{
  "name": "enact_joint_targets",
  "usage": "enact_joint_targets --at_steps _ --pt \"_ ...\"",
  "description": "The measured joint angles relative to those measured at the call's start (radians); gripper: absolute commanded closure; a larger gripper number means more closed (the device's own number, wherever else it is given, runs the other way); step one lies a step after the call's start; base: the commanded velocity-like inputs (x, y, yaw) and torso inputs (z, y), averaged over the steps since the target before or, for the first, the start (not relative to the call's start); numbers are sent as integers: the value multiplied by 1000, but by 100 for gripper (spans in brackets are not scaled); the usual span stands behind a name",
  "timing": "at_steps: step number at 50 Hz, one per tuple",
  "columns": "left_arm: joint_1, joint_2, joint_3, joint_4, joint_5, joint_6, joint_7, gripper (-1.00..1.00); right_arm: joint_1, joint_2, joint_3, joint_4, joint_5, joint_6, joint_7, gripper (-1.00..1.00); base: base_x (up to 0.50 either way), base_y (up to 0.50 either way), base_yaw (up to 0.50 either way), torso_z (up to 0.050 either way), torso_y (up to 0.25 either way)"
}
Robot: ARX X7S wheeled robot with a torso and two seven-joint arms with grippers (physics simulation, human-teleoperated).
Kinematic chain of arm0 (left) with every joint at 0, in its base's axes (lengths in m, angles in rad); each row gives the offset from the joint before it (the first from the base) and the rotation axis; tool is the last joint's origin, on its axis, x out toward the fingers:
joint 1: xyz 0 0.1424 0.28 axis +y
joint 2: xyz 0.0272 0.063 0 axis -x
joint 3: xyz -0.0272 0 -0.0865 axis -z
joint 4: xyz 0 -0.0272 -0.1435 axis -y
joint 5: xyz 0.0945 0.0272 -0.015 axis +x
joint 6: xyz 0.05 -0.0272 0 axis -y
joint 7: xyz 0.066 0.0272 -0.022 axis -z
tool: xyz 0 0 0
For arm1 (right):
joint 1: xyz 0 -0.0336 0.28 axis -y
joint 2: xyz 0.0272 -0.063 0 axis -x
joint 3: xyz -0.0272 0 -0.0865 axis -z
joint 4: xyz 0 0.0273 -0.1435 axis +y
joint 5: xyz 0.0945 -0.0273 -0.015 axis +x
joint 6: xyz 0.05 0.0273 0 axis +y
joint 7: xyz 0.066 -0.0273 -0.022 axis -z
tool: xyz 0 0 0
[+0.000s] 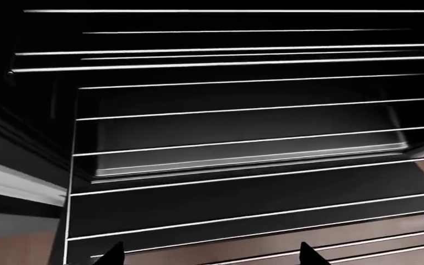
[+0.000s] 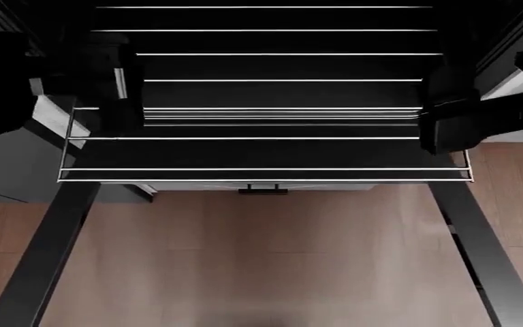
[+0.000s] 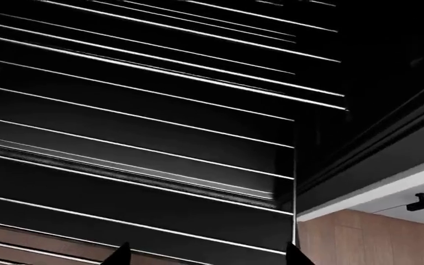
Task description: Fully slide the bottom oven rack out.
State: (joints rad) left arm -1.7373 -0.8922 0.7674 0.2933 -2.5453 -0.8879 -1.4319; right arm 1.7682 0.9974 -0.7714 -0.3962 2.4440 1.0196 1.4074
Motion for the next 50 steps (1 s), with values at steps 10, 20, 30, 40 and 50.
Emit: enact_joint_targets --at_steps 10,20,30,40,50 --pt "27 83 33 -48 81 16 38 -100 -3 -80 -47 89 -56 -4 -7 -100 0 0 0 0 0" --pt "46 132 60 -75 146 28 54 -100 -9 -149 -66 155 -137 -8 -44 -100 0 0 0 0 0" --pt "61 163 84 -92 198 39 59 -100 -29 -194 -69 203 -221 -22 -94 -100 0 0 0 0 0" --pt "69 202 104 -152 310 30 123 -100 -54 -235 -76 255 -318 -37 -154 -100 0 0 0 0 0" --pt "77 235 119 -217 415 21 205 -100 -83 -268 -84 293 -397 -57 -204 -100 0 0 0 0 0"
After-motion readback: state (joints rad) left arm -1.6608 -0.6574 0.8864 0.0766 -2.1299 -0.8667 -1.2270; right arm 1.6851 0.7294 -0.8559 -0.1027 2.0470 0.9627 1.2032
